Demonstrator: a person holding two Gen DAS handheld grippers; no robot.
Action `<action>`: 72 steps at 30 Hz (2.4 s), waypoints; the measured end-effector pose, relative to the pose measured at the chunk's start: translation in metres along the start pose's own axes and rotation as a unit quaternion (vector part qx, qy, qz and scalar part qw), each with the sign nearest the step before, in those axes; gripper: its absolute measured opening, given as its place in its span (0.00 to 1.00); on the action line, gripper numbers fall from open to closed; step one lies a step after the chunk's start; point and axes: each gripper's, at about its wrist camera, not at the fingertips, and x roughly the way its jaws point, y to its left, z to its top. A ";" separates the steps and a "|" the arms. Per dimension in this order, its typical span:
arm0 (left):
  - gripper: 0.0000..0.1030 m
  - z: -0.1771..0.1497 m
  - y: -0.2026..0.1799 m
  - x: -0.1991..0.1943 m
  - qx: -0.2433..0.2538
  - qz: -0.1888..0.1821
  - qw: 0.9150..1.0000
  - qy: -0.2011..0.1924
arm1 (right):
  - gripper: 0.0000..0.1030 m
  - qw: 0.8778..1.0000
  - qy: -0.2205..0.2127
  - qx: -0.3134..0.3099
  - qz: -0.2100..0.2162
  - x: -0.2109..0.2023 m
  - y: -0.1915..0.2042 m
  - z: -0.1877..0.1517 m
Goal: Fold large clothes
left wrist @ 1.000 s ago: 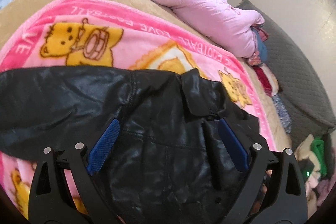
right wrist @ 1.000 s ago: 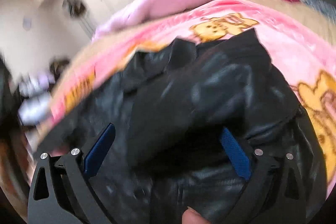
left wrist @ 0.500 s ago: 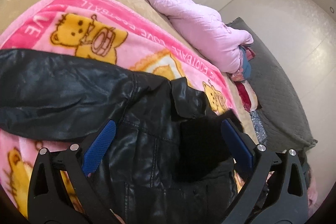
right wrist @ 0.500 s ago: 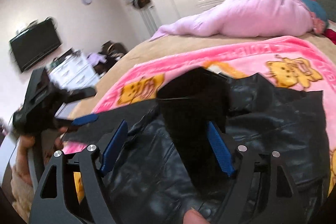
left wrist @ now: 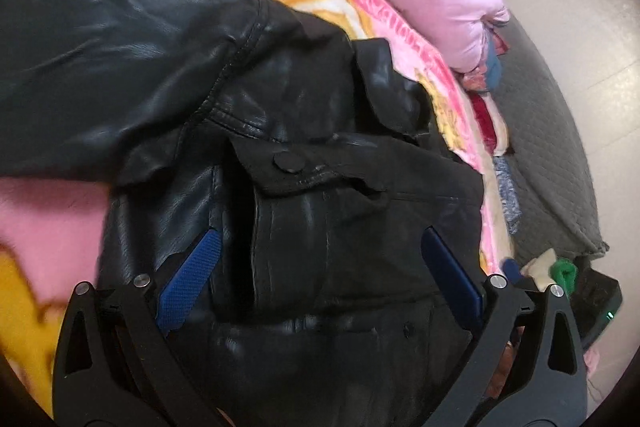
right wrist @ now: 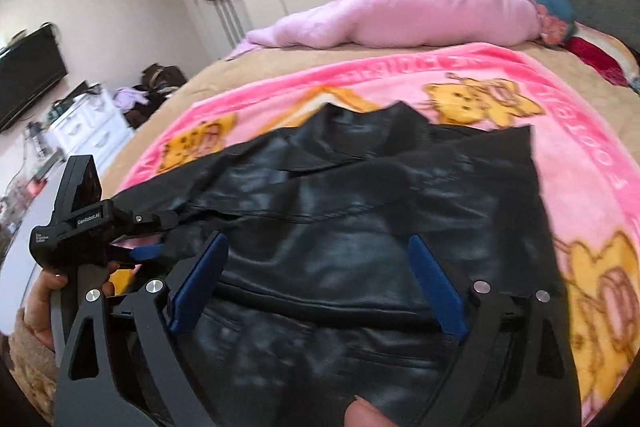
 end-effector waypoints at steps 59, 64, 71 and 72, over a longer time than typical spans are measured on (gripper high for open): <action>0.43 -0.011 -0.057 -0.063 0.157 0.118 0.962 -0.189 | 0.36 0.989 0.103 -0.023 -0.108 0.047 -0.101 0.017; 0.46 -0.020 -0.075 -0.007 0.195 0.132 0.965 -0.114 | 0.36 0.980 0.146 -0.013 -0.134 0.066 -0.107 -0.004; 0.52 -0.026 -0.048 0.041 0.185 0.173 0.965 -0.071 | 0.36 0.978 0.151 -0.007 -0.142 0.072 -0.110 -0.012; 0.52 -0.026 -0.048 0.040 0.185 0.173 0.965 -0.072 | 0.36 0.978 0.151 -0.010 -0.144 0.072 -0.109 -0.012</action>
